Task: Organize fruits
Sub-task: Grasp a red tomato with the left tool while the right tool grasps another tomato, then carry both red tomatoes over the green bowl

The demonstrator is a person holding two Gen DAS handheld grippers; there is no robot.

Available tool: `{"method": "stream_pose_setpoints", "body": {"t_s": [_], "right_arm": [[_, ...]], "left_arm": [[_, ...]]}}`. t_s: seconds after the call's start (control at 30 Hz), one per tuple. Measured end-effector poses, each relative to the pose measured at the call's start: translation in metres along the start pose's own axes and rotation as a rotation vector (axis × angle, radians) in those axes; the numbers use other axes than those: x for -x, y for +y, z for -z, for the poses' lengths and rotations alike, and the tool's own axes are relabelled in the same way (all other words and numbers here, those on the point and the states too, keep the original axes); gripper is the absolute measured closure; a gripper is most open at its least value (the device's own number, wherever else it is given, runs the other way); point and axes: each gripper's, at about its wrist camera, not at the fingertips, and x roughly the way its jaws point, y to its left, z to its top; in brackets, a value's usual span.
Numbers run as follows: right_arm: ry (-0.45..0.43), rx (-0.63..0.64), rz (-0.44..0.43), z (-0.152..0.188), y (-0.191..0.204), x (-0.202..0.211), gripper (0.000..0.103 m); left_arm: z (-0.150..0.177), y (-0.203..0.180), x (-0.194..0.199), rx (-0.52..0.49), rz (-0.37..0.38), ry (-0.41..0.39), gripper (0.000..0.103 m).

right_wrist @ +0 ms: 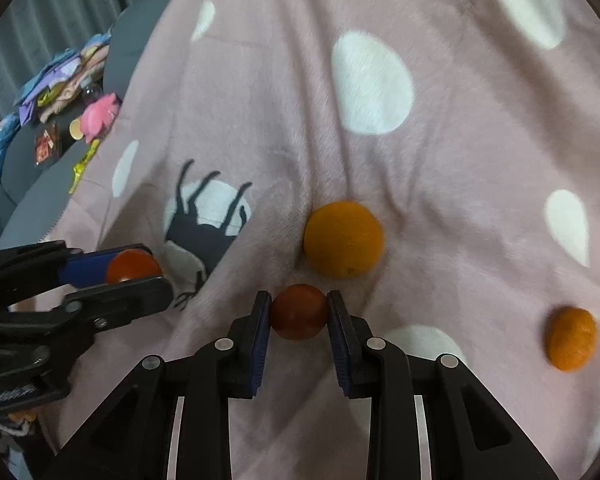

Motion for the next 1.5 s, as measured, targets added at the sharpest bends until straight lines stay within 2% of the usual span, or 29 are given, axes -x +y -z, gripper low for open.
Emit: {"method": "stream_pose_setpoints", "body": {"t_s": [0.27, 0.57, 0.83, 1.13, 1.5], "right_arm": [[-0.059, -0.042, 0.033, 0.031, -0.004, 0.06, 0.073], [-0.131, -0.114, 0.064, 0.062, -0.003, 0.109, 0.073], [-0.205, -0.161, 0.105, 0.086, -0.012, 0.153, 0.073], [-0.262, -0.228, 0.14, 0.112, -0.035, 0.19, 0.073], [-0.308, -0.334, 0.218, 0.144, -0.081, 0.221, 0.073]], "left_arm": [[0.01, -0.033, 0.026, -0.05, 0.037, -0.017, 0.073], [0.03, -0.077, 0.045, -0.114, 0.08, -0.006, 0.073], [0.034, -0.121, 0.056, -0.192, 0.119, -0.012, 0.073], [0.033, -0.176, 0.052, -0.29, 0.171, -0.002, 0.073], [0.023, -0.249, 0.028, -0.415, 0.233, 0.025, 0.072]]}}
